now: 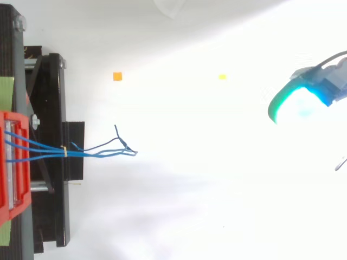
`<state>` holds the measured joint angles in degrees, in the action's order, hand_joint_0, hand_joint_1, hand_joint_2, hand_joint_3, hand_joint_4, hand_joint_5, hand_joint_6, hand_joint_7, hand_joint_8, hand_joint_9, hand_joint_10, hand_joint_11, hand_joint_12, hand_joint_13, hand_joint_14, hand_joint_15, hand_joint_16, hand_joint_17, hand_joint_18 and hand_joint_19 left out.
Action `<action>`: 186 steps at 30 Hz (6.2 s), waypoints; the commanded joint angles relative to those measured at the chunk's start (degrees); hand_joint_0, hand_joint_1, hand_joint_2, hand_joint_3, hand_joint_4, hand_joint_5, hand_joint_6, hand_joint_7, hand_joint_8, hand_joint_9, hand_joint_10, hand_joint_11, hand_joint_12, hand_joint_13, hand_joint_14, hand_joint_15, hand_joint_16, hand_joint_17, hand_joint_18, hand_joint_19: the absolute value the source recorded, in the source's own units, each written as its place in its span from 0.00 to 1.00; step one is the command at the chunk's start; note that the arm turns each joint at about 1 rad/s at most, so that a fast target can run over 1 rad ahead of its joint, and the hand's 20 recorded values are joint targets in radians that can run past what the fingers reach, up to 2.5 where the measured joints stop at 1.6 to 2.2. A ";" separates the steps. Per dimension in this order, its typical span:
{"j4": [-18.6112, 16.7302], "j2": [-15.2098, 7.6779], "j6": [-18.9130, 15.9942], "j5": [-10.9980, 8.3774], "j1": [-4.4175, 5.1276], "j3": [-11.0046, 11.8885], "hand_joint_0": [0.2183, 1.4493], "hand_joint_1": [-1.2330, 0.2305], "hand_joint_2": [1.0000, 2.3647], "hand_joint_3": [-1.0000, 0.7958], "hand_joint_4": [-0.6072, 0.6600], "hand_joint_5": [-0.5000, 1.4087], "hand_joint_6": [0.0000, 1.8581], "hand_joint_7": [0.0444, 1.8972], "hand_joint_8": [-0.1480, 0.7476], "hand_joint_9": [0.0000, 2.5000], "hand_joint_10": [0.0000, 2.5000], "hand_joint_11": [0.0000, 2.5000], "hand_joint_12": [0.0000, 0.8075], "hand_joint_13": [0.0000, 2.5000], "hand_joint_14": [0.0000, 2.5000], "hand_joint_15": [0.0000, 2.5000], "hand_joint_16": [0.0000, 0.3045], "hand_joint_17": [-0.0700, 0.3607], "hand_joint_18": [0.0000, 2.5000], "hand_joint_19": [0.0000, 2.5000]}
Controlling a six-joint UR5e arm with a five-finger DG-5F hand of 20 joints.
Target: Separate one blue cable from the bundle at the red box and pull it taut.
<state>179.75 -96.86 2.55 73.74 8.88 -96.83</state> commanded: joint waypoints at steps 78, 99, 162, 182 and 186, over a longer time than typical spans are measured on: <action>-18.55 -17.31 43.24 -5.10 -0.35 13.16 0.27 0.41 0.00 0.28 0.69 0.16 0.27 0.36 0.49 0.25 0.00 0.12 0.43 0.25 0.01 0.13 0.16 0.41 0.20 0.21; -28.40 -23.55 42.98 -4.83 0.00 13.95 0.27 0.41 0.00 0.28 0.70 0.16 0.27 0.36 0.49 0.26 0.00 0.13 0.44 0.26 0.01 0.14 0.16 0.42 0.21 0.22; -39.56 -37.79 21.18 9.14 -1.93 23.17 0.28 0.45 0.00 0.28 0.72 0.18 0.27 0.41 0.50 0.28 0.00 0.15 0.44 0.28 0.01 0.16 0.16 0.42 0.24 0.25; -44.57 -41.48 19.51 12.13 -3.25 23.79 0.28 0.42 0.00 0.28 0.72 0.18 0.27 0.41 0.49 0.28 0.00 0.16 0.44 0.29 0.01 0.17 0.17 0.43 0.25 0.26; -45.18 -41.48 19.42 12.31 -3.16 23.79 0.28 0.42 0.00 0.28 0.72 0.18 0.27 0.42 0.50 0.28 0.00 0.15 0.45 0.30 0.01 0.17 0.17 0.43 0.25 0.26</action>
<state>134.92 -138.31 22.06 85.86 5.71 -73.07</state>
